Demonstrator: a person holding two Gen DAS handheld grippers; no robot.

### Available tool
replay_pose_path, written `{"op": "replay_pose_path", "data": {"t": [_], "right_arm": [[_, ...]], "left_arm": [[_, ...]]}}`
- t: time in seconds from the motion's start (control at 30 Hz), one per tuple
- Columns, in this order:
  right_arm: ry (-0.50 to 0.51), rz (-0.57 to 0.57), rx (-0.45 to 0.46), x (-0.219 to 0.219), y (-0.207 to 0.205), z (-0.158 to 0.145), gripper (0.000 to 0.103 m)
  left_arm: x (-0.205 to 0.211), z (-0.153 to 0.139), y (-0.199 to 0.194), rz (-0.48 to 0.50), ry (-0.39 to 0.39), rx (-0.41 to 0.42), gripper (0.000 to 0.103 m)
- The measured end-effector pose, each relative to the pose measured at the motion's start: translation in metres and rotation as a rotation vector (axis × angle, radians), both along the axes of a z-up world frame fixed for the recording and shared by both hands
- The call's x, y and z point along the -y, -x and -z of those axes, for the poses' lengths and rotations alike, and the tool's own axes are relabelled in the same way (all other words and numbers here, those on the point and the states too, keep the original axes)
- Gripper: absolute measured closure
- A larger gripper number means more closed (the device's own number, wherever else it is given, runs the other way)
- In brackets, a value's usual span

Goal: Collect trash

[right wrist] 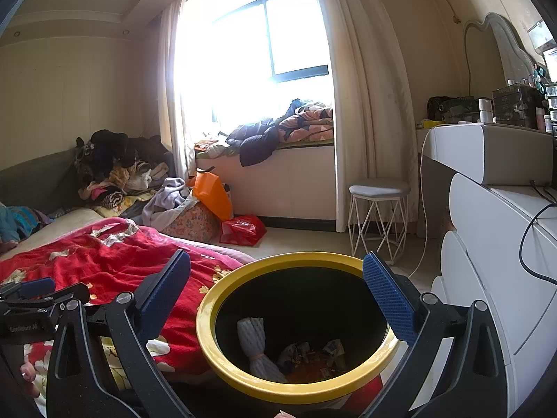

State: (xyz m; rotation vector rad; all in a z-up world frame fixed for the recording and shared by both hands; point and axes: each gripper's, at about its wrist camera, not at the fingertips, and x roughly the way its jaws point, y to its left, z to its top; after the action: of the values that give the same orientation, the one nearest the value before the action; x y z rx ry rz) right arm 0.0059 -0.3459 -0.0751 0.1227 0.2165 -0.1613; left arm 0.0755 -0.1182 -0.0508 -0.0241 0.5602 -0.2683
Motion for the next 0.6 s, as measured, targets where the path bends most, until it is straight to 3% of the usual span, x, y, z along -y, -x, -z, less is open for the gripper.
{"op": "replay_pose_path", "data": {"t": [0.5, 0.6], "right_arm": [[0.004, 0.005, 0.008, 0.0014, 0.0009, -0.0008, 0.007], [-0.005, -0.001, 0.015, 0.0019, 0.0002, -0.0045, 0.007]], "left_arm": [[-0.0003, 0.0, -0.0004, -0.002, 0.001, -0.004, 0.011], [0.0003, -0.0038, -0.0001, -0.049, -0.031, 0.002, 0.011]]}}
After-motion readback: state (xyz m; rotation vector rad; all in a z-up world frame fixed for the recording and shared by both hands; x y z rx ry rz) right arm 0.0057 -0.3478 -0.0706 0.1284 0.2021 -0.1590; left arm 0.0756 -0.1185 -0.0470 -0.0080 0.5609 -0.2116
